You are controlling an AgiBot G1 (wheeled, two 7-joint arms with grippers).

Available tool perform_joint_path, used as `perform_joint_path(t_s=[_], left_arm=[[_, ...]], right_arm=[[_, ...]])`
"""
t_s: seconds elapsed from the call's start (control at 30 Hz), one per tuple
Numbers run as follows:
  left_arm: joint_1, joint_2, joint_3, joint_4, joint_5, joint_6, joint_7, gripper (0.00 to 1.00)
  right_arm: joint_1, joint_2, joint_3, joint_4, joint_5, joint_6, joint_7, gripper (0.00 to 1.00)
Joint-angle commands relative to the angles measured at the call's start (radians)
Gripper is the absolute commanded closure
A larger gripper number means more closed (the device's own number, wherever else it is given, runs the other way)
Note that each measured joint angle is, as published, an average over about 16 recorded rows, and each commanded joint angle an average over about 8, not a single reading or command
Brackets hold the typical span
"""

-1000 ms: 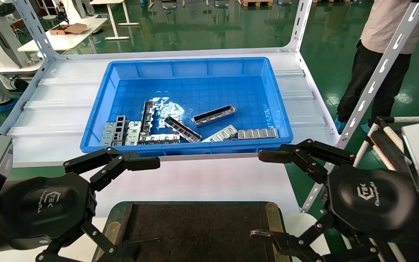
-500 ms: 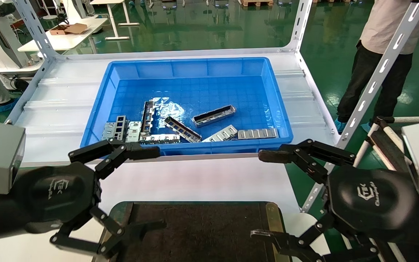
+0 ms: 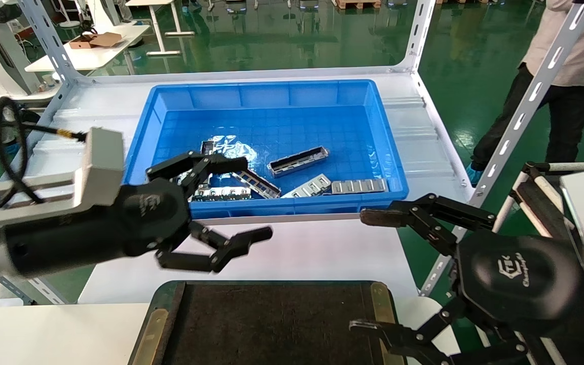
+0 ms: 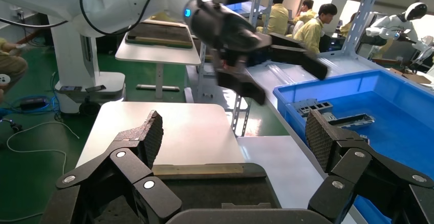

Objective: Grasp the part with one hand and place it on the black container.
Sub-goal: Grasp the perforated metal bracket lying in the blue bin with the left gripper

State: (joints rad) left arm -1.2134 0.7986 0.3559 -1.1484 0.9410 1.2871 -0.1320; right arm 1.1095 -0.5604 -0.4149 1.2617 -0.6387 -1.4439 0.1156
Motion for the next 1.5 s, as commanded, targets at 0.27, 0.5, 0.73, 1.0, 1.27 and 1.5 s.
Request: perform_joint_path(t_s=[0.27,0.5,0.73,1.0,1.27,1.5], left_arm=[[-0.102,0.139,0.056,0.158,0.119,-0.117,0.020,0.00],[-0.201,0.261,0.099,0.357,0.203,-0.189,0.073,0.00],[-0.294,0.377,0.127,0.566,0.262,-0.253,0.149,0.00],[-0.388,0.501,0.146,0.793,0.306,-0.355,0.234,0.00],[-0.426,0.562,0.169,0.923,0.304,-0.436,0.272,0.00],[-0.411,0.569,0.224,0.924,0.289,-0.472,0.241,0.00]], right_arm=[[0.000,0.000,0.000,0.000,0.000,0.000,0.000,0.00],[0.000,0.000,0.000,0.000,0.000,0.000,0.000,0.00],[0.000,0.000,0.000,0.000,0.000,0.000,0.000,0.00],[0.000,0.000,0.000,0.000,0.000,0.000,0.000,0.00],[0.000,0.000,0.000,0.000,0.000,0.000,0.000,0.00],[0.000,0.000,0.000,0.000,0.000,0.000,0.000,0.00]])
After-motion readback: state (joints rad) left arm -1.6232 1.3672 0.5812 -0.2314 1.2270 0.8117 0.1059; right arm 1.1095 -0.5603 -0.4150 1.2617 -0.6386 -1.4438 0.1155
